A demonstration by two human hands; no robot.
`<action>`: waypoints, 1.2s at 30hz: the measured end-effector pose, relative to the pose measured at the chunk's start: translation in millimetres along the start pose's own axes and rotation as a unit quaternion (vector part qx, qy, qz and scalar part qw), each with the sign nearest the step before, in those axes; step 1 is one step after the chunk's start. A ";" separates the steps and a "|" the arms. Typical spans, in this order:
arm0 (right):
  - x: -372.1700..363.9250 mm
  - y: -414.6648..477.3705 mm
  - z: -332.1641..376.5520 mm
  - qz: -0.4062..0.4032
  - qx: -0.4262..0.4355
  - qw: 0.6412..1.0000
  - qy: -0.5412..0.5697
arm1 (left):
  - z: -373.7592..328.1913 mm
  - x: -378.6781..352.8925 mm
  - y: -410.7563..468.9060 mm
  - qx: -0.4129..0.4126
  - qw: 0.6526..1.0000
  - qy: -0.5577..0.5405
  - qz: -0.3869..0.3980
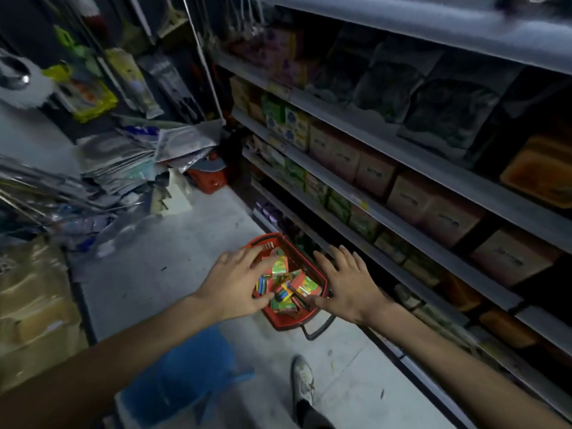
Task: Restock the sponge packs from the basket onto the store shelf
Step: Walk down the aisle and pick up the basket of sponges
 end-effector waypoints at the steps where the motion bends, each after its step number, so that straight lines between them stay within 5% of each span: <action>1: 1.2 15.4 -2.3 0.002 -0.004 1.000 0.007 | 7.6 1.9 14.5 -0.005 1.000 0.003 0.001; 14: 12.2 147.3 -13.4 0.006 -0.071 0.996 0.047 | 88.3 27.8 155.7 -0.114 0.992 0.039 0.031; 21: -14.8 212.5 -21.2 0.009 -0.180 0.981 0.069 | 143.9 10.0 247.8 -0.238 0.967 0.068 0.061; 28: -70.5 301.4 5.1 0.011 -0.327 0.939 0.108 | 224.4 -58.3 361.9 -0.420 0.896 0.125 0.064; 36: -145.9 332.5 34.6 0.056 -0.427 0.888 0.162 | 282.1 -169.7 411.7 -0.456 0.877 0.096 0.117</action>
Point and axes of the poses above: each hand's wrist, its own y-axis towards the middle knuckle, its own x-axis out of the back of the hand, z = x × y, the point moved 5 cm from there along y, towards the middle knuckle
